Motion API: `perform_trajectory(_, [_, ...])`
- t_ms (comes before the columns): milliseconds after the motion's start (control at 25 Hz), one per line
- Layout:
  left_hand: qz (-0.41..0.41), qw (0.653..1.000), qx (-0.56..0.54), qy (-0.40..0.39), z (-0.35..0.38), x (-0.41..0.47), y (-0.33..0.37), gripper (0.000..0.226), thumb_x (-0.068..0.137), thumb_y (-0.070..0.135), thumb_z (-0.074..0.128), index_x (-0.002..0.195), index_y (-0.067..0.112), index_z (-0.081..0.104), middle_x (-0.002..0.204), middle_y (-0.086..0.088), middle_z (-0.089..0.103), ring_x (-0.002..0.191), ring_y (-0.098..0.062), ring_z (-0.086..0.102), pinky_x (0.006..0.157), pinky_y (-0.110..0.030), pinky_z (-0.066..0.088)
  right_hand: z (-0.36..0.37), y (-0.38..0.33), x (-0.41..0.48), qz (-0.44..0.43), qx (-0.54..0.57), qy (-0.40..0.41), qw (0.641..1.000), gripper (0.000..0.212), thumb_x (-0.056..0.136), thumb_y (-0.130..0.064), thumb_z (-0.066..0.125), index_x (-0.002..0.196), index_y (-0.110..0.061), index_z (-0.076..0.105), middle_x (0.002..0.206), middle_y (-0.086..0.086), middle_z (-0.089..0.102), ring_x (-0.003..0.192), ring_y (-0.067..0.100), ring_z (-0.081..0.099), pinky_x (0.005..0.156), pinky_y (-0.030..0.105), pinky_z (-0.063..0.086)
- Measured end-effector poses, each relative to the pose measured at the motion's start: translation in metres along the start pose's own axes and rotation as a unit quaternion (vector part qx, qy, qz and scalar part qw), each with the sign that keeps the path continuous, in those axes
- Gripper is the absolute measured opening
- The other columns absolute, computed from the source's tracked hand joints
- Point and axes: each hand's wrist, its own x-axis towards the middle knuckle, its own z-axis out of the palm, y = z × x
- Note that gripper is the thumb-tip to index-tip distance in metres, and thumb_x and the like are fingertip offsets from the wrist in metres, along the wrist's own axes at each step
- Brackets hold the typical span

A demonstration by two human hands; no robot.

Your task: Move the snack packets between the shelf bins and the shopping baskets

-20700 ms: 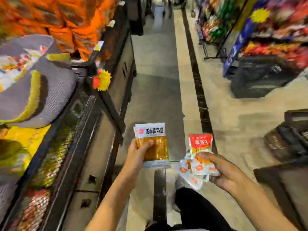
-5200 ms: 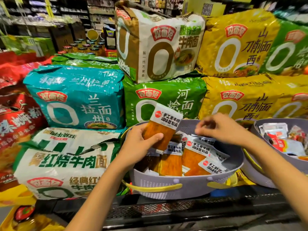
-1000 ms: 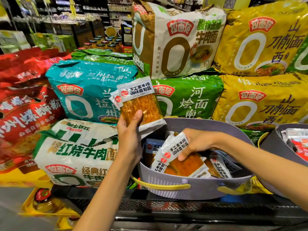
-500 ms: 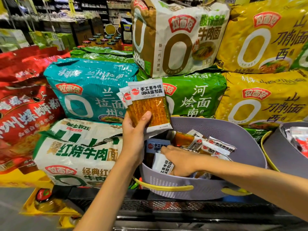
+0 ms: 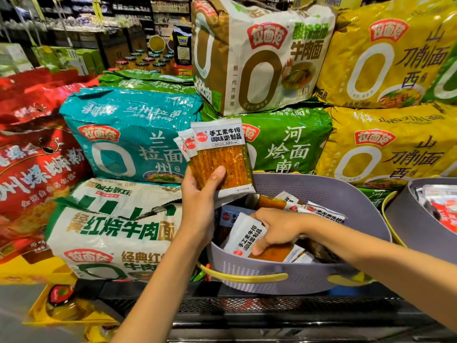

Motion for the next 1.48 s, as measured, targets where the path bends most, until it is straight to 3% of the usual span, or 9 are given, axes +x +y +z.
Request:
perform_trajectory(200, [-0.022,1.000,0.014,-0.015,0.001,0.000,0.002,0.031,0.088,0.010,0.058,0.118,0.016,0.054,0.100,0.006,0.069,0.085,-0.005,0.068,0.074,-0.022,0.056,-0.025,0.009,-0.031,0.018,0.223,0.128,0.966,0.026,0.078,-0.005,0.073,0.100,-0.016,0.063,0.103,0.002,0.070,0.096,0.017,0.065,0.088,0.033,0.053])
perform_trajectory(440, [-0.099,0.992,-0.023,-0.077,0.027,-0.007,0.006,0.037,0.088,0.015,0.057,0.124,0.009,0.055,0.112,-0.010,0.068,0.097,-0.022,0.066,0.090,-0.040,0.051,-0.048,0.016,-0.101,-0.070,0.637,0.310,0.703,0.033,0.070,-0.002,0.068,0.102,-0.011,0.064,0.082,0.006,0.074,0.068,0.015,0.071,0.057,0.036,0.059])
perform_trajectory(560, [-0.119,0.983,-0.020,-0.140,0.058,-0.025,0.010,0.023,0.090,0.011,0.054,0.112,0.009,0.060,0.102,-0.008,0.069,0.093,-0.022,0.065,0.090,-0.038,0.049,-0.040,0.020,-0.154,-0.129,0.672,0.361,0.633,0.083,0.019,-0.014,0.096,0.098,-0.012,0.069,0.084,0.010,0.074,0.074,0.019,0.072,0.054,0.042,0.057])
perform_trajectory(760, [-0.156,0.952,0.017,-0.264,0.107,-0.086,0.005,0.024,0.080,0.018,0.060,0.102,0.012,0.063,0.089,-0.004,0.074,0.080,-0.018,0.068,0.079,-0.037,0.054,0.017,0.037,-0.255,-0.125,0.685,0.450,0.559,0.078,0.004,-0.016,0.096,0.080,-0.014,0.077,0.085,0.011,0.074,0.073,0.021,0.072,0.051,0.041,0.057])
perform_trajectory(880, [-0.212,0.912,0.039,-0.349,0.131,-0.149,-0.014,0.028,0.073,0.020,0.060,0.100,0.012,0.064,0.083,-0.001,0.074,0.073,-0.014,0.070,0.073,-0.033,0.055,0.084,0.045,-0.322,-0.088,0.698,0.482,0.522,0.083,0.023,-0.016,0.096,0.102,-0.010,0.070,0.094,0.013,0.073,0.078,0.023,0.072,0.056,0.040,0.058])
perform_trajectory(960, [-0.275,0.881,0.038,-0.384,0.134,-0.195,-0.039,0.020,0.081,0.013,0.057,0.100,0.010,0.064,0.082,-0.003,0.074,0.068,-0.014,0.070,0.063,-0.027,0.057,0.141,0.047,-0.359,-0.031,0.708,0.517,0.481,0.057,0.047,-0.014,0.087,0.101,-0.009,0.068,0.089,0.010,0.074,0.073,0.021,0.072,0.054,0.034,0.058])
perform_trajectory(1200, [-0.475,0.724,0.146,-0.479,0.107,-0.345,-0.129,0.062,0.068,0.029,0.069,0.122,0.001,0.058,0.111,-0.021,0.067,0.090,-0.033,0.069,0.072,-0.037,0.059,0.364,0.040,-0.427,0.074,0.772,0.590,0.227,0.076,0.006,-0.017,0.096,0.078,-0.005,0.076,0.081,0.018,0.072,0.066,0.028,0.071,0.050,0.039,0.056])
perform_trajectory(1360, [-0.524,0.646,0.225,-0.508,0.092,-0.409,-0.168,0.067,0.066,0.023,0.070,0.128,0.004,0.054,0.117,-0.023,0.064,0.076,-0.027,0.070,0.059,-0.034,0.058,0.454,0.009,-0.447,0.111,0.784,0.604,0.086,0.025,0.048,-0.005,0.088,0.070,-0.005,0.076,0.073,0.017,0.072,0.059,0.027,0.070,0.047,0.042,0.056])
perform_trajectory(1480, [-0.552,0.590,0.235,-0.540,0.099,-0.438,-0.187,0.054,0.078,0.025,0.059,0.127,0.002,0.054,0.118,-0.026,0.063,0.085,-0.031,0.070,0.068,-0.038,0.060,0.493,0.009,-0.467,0.143,0.789,0.597,0.013,0.038,0.056,-0.008,0.078,0.092,-0.006,0.070,0.083,0.017,0.073,0.067,0.028,0.071,0.057,0.042,0.058])
